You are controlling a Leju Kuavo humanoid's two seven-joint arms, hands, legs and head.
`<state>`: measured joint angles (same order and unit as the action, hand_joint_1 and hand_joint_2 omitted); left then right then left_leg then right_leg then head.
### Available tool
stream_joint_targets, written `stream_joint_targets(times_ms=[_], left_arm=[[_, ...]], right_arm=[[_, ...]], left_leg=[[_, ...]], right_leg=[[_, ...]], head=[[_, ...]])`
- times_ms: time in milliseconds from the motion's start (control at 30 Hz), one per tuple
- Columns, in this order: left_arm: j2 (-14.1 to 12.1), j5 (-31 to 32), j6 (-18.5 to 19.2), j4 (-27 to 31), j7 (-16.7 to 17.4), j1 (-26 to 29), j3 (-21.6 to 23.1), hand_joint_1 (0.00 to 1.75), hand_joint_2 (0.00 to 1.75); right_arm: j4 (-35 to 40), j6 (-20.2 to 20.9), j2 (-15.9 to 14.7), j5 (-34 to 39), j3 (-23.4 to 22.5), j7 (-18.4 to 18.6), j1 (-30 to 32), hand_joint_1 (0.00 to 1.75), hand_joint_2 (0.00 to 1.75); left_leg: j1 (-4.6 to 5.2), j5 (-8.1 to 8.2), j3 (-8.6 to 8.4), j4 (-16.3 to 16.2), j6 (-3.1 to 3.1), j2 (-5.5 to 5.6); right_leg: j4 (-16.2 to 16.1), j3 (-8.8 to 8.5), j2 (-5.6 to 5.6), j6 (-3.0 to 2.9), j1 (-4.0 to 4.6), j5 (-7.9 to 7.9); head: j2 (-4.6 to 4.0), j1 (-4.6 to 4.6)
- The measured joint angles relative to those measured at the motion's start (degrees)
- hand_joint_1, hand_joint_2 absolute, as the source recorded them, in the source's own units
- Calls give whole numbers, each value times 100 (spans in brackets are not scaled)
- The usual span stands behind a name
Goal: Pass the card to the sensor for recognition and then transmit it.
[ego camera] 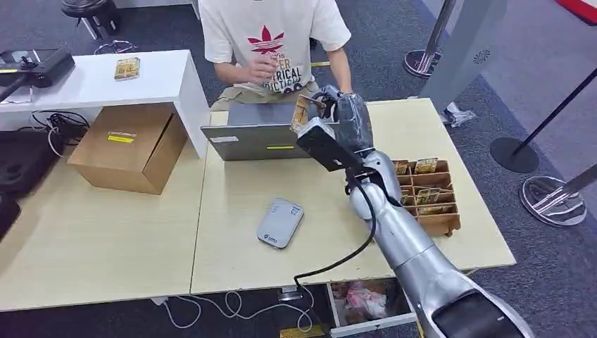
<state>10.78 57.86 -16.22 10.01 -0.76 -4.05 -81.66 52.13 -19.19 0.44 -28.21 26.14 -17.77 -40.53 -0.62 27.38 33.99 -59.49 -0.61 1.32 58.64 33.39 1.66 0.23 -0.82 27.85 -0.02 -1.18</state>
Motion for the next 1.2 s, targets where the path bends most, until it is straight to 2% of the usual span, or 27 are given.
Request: stream_joint_targets(times_ms=[100,367,433,800,1200], left_arm=[[0,-9,-11,0,-4,1,0,0,0],[22,-44,-109,0,-33,0,-42,0,0],[26,-35,-129,0,9,2,-46,0,0],[26,44,-153,0,57,12,-50,0,0],[-22,135,74,0,-55,16,-50,0,0]], right_arm=[[63,186,-13,114,-11,-22,16,168,175],[-40,1635,-44,992,96,42,40,175,175],[-160,1834,-46,1156,188,61,36,175,175],[-931,2115,-44,1418,927,44,62,175,175],[-1482,2185,-35,1420,1541,50,201,175,175]], left_leg=[[0,0,0,0,0,0],[0,0,1,0,0,1],[0,0,1,0,0,1],[-1,0,2,1,0,1],[-1,0,2,1,0,2]], right_leg=[[0,0,-1,0,0,0],[0,-1,-1,0,0,0],[0,-1,-1,0,1,0],[0,-1,-1,0,1,0],[0,-1,-2,0,1,0]], head=[[0,0],[0,0],[0,0],[0,-2],[0,0]])
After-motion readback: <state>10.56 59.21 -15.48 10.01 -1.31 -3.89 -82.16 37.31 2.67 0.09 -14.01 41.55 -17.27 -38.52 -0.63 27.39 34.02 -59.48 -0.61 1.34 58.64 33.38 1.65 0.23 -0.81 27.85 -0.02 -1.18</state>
